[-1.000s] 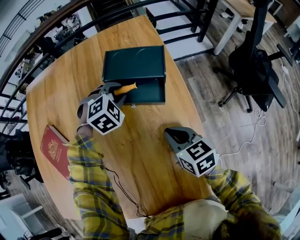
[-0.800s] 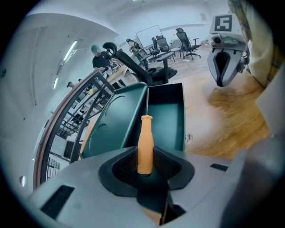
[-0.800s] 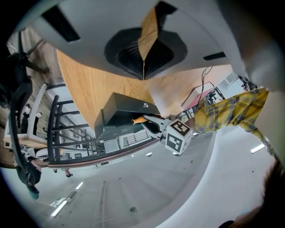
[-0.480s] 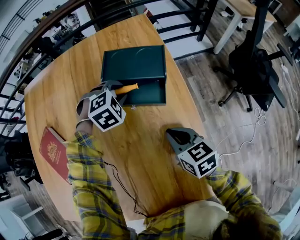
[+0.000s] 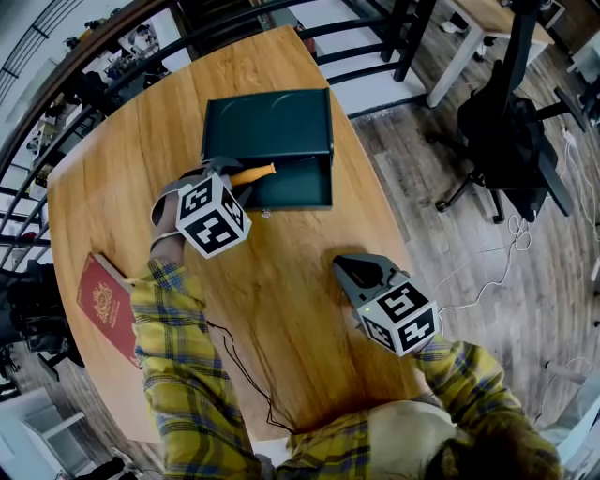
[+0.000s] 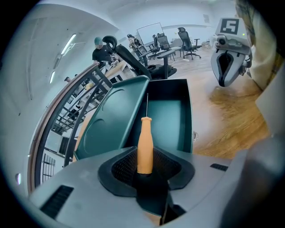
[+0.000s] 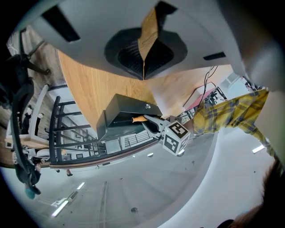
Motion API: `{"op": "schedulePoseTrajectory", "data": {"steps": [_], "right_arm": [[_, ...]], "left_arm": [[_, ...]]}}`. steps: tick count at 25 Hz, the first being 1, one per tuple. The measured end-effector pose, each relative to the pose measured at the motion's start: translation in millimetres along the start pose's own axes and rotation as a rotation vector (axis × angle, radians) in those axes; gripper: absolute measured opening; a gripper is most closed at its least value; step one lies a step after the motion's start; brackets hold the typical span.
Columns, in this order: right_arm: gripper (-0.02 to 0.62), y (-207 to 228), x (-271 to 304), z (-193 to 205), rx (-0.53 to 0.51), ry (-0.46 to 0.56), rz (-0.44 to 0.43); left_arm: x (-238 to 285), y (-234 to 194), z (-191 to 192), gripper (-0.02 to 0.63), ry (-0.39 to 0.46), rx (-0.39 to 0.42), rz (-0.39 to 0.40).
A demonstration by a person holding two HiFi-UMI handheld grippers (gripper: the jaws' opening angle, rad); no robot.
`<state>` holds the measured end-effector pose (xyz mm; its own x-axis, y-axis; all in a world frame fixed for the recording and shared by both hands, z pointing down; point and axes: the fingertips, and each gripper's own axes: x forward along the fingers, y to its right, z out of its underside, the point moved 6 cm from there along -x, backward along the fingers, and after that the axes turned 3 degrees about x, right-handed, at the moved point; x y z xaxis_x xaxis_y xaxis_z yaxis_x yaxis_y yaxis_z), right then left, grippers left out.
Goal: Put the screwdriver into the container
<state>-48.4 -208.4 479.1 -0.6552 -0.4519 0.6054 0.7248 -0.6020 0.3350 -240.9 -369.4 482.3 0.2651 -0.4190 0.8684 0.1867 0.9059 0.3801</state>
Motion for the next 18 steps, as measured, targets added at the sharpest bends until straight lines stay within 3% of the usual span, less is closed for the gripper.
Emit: {"op": "schedulePoseTrajectory", "data": {"steps": [18], "right_arm": [[0.066, -1.3, -8.0, 0.5, -0.004, 0.016, 0.018]], "left_arm": [[-16.2, -2.8, -2.7, 0.098, 0.06, -0.068, -0.038]]}}
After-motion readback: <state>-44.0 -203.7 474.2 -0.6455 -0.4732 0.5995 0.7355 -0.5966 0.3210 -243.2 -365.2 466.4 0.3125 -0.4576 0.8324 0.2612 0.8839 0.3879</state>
